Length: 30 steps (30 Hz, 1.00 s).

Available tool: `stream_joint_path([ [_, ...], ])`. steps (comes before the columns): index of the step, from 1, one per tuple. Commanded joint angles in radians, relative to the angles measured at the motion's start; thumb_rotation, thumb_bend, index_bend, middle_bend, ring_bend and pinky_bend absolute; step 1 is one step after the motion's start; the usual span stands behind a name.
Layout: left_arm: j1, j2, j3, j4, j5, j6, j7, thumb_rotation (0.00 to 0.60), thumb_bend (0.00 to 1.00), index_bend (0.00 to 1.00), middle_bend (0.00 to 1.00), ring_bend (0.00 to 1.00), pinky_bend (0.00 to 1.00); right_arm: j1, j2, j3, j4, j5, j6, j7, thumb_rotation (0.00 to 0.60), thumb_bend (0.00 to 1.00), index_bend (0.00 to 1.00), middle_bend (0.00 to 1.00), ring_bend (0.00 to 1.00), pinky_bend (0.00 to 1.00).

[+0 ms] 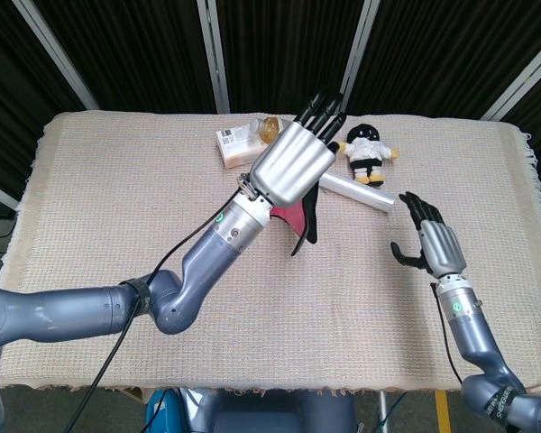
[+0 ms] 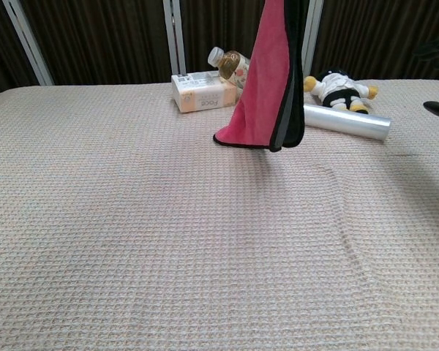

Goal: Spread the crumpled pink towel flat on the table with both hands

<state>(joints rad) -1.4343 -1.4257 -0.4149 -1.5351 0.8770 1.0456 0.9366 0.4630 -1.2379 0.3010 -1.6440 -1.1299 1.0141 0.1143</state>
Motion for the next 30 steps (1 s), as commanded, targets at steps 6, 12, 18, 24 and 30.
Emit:
stream_joint_path([
  [6,-0.045,-0.077,-0.027,0.097,0.056,0.028,-0.075,0.600,0.48,0.67,0.16,0.00,0.00,0.002,0.015,-0.007,-0.071,0.010,-0.029,0.048,0.600,0.41,0.00,0.00,0.00,0.00],
  [12,-0.060,-0.095,-0.041,0.106,0.144,0.056,-0.152,0.600,0.48,0.68,0.16,0.00,0.00,0.000,0.016,-0.018,-0.102,0.011,-0.017,0.034,0.600,0.41,0.00,0.00,0.00,0.00],
  [18,-0.029,-0.078,-0.015,0.112,0.239,0.076,-0.247,0.600,0.48,0.68,0.16,0.00,0.00,-0.004,0.021,-0.024,-0.116,0.009,-0.001,0.028,0.600,0.41,0.00,0.00,0.00,0.00],
  [24,0.031,-0.061,0.032,0.135,0.244,0.079,-0.279,0.600,0.48,0.68,0.16,0.00,0.00,-0.001,0.012,-0.039,-0.124,0.011,0.001,0.011,0.600,0.41,0.00,0.00,0.00,0.00],
  [30,0.077,-0.063,0.059,0.173,0.238,0.076,-0.315,0.600,0.48,0.68,0.16,0.00,0.00,0.008,-0.016,-0.053,-0.134,0.021,0.012,-0.030,0.600,0.41,0.00,0.00,0.00,0.00],
])
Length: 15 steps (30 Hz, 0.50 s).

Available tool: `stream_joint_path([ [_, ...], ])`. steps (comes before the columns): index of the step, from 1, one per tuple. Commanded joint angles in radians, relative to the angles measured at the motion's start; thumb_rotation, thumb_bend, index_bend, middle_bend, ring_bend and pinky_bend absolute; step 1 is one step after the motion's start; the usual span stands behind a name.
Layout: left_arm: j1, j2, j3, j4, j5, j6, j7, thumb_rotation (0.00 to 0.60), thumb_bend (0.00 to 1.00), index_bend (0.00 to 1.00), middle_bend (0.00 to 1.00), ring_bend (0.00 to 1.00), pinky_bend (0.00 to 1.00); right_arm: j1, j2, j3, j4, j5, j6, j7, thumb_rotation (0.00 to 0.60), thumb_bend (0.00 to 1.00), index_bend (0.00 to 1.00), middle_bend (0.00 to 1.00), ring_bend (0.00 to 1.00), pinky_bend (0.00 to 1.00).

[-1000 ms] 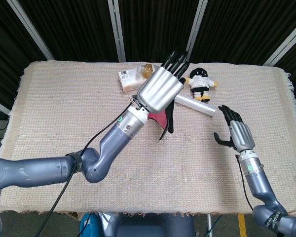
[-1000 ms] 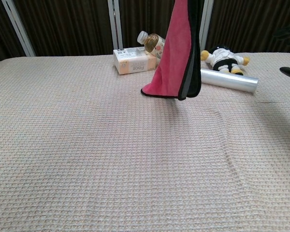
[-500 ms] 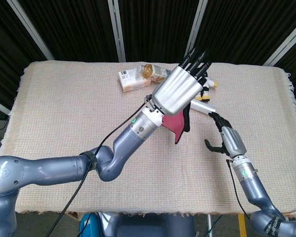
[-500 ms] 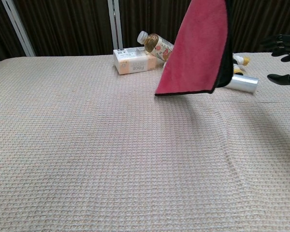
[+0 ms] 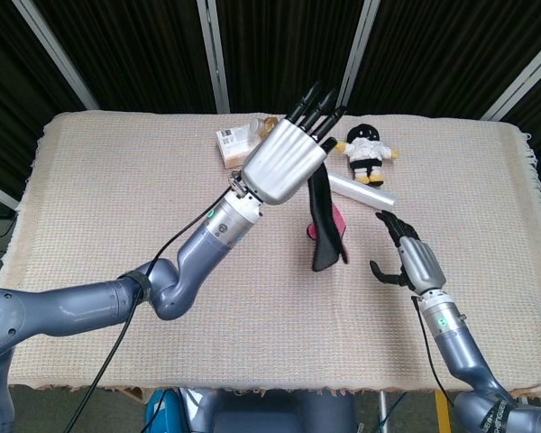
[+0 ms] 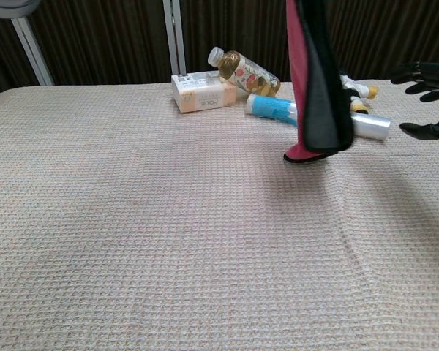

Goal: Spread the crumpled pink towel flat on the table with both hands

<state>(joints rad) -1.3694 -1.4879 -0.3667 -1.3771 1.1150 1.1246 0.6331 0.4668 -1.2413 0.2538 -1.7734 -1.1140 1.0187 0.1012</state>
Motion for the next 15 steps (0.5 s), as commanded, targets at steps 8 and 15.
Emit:
stream_joint_path([
  [8,0.018,-0.023,0.019,0.047,0.017,-0.022,-0.039,0.600,0.48,0.68,0.16,0.00,0.00,0.012,-0.050,-0.021,-0.008,0.019,0.019,-0.056,0.600,0.41,0.00,0.00,0.00,0.00],
  [15,-0.016,-0.058,-0.008,0.049,0.009,-0.039,-0.010,0.600,0.48,0.68,0.17,0.00,0.00,0.021,-0.069,-0.020,-0.012,0.025,0.026,-0.073,0.600,0.41,0.00,0.00,0.00,0.00],
])
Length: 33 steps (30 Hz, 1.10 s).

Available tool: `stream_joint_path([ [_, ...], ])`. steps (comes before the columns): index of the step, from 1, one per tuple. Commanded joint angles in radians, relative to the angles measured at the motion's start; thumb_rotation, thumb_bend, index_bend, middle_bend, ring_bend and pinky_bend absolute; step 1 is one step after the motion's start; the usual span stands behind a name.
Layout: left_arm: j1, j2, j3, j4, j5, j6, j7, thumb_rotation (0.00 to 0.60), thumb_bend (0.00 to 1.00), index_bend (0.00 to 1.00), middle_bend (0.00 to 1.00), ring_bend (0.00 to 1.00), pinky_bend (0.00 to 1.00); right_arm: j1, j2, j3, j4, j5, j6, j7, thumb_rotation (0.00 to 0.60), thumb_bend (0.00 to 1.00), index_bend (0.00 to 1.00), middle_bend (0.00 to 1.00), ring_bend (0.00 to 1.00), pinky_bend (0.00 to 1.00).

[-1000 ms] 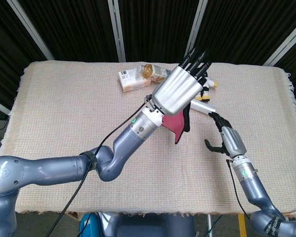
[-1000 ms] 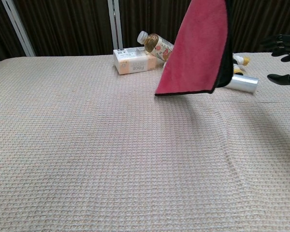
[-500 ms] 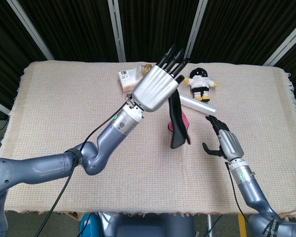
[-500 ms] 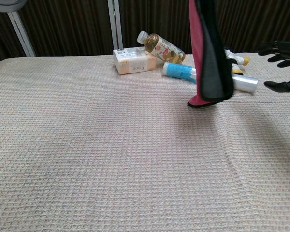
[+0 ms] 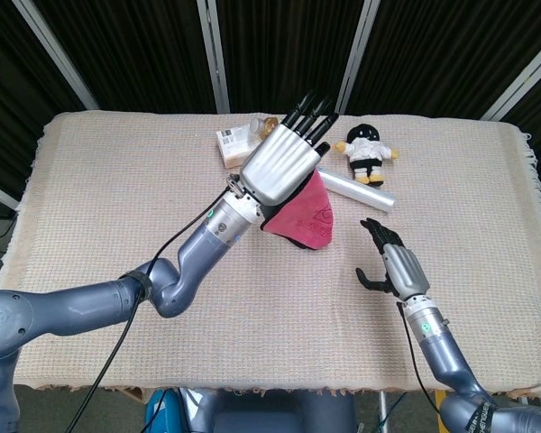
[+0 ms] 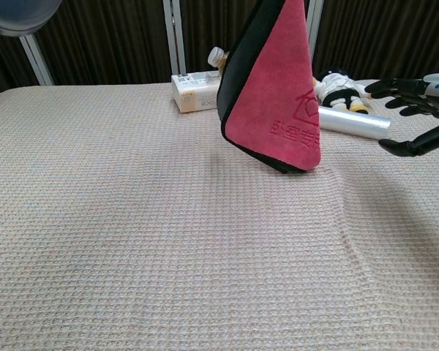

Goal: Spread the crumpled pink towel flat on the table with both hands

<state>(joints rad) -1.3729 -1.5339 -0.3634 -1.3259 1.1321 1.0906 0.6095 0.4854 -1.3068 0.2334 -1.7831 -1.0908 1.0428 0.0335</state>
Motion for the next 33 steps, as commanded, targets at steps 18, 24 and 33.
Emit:
stream_joint_path([
  [18,-0.204,-0.202,-0.136,0.059,-0.189,-0.001,0.295,0.600,0.48,0.68,0.18,0.00,0.00,-0.017,0.035,0.013,-0.005,0.009,0.008,0.063,0.600,0.41,0.00,0.00,0.00,0.00],
  [24,-0.256,-0.256,-0.162,0.115,-0.236,0.009,0.354,0.600,0.48,0.68,0.17,0.00,0.00,-0.023,0.045,0.015,-0.020,0.012,0.010,0.075,0.600,0.41,0.00,0.00,0.00,0.00],
  [33,-0.266,-0.291,-0.171,0.180,-0.288,0.040,0.392,0.600,0.48,0.68,0.18,0.00,0.00,-0.034,0.058,0.010,-0.035,0.004,0.025,0.079,0.600,0.41,0.00,0.00,0.00,0.00],
])
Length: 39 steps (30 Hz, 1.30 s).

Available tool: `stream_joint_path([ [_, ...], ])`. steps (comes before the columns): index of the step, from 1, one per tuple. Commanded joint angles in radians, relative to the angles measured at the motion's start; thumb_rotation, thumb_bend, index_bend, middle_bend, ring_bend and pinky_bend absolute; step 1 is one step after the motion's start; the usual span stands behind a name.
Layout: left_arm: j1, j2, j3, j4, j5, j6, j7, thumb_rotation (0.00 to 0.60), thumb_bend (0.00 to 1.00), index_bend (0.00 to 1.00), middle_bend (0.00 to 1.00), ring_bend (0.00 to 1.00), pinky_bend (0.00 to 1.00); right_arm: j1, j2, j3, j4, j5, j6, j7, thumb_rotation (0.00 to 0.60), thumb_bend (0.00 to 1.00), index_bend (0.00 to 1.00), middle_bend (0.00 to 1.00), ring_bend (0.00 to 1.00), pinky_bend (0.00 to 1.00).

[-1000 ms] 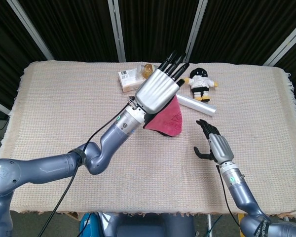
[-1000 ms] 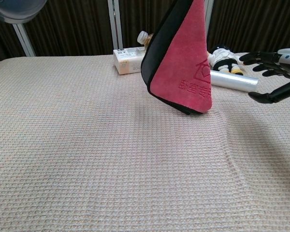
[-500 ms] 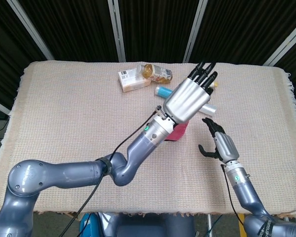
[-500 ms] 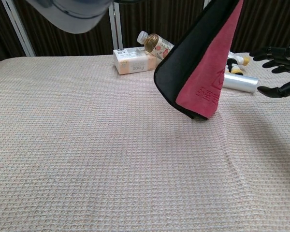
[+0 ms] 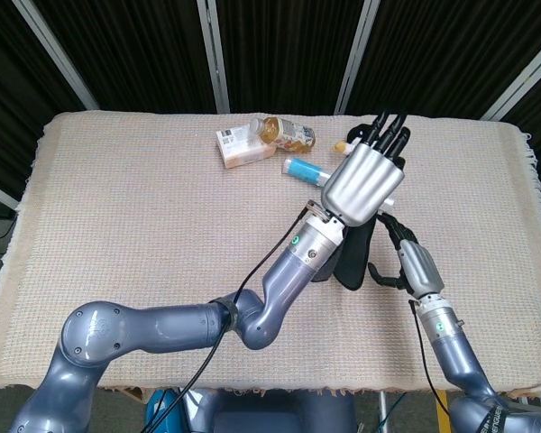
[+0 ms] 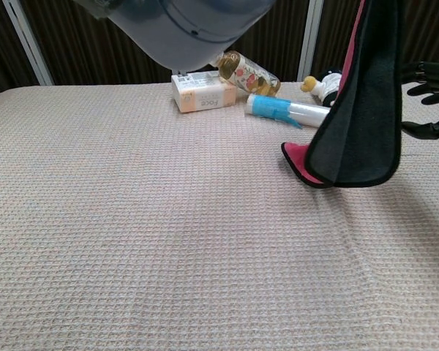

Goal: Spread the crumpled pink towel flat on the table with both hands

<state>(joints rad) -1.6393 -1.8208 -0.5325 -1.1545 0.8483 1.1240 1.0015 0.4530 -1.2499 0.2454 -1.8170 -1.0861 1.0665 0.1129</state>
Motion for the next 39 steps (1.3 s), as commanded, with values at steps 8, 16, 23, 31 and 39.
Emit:
stream_joint_path([
  [8,0.027,0.021,0.006,0.023,0.003,0.022,-0.014,0.600,0.48,0.68,0.18,0.00,0.00,-0.014,0.004,-0.003,0.005,0.002,0.008,0.024,0.600,0.41,0.00,0.00,0.00,0.00],
  [16,0.048,0.034,0.025,0.016,0.010,0.019,-0.026,0.600,0.48,0.68,0.18,0.00,0.00,-0.029,0.003,-0.011,-0.003,-0.013,0.021,0.045,0.600,0.41,0.00,0.00,0.00,0.00],
  [23,0.047,0.029,0.030,0.030,0.013,0.014,-0.031,0.600,0.48,0.68,0.17,0.00,0.00,-0.058,0.005,-0.033,-0.015,-0.037,0.039,0.077,0.600,0.41,0.00,0.00,0.00,0.00],
  [31,0.031,0.015,0.029,0.046,0.011,0.005,-0.022,0.600,0.48,0.68,0.17,0.00,0.00,-0.057,-0.019,-0.053,-0.005,-0.055,0.021,0.082,0.600,0.41,0.00,0.00,0.00,0.00],
  [39,0.001,0.004,0.015,0.065,-0.008,-0.015,0.004,0.600,0.48,0.68,0.17,0.00,0.00,-0.051,-0.011,-0.034,0.016,-0.041,0.005,0.106,0.600,0.41,0.00,0.00,0.00,0.00],
])
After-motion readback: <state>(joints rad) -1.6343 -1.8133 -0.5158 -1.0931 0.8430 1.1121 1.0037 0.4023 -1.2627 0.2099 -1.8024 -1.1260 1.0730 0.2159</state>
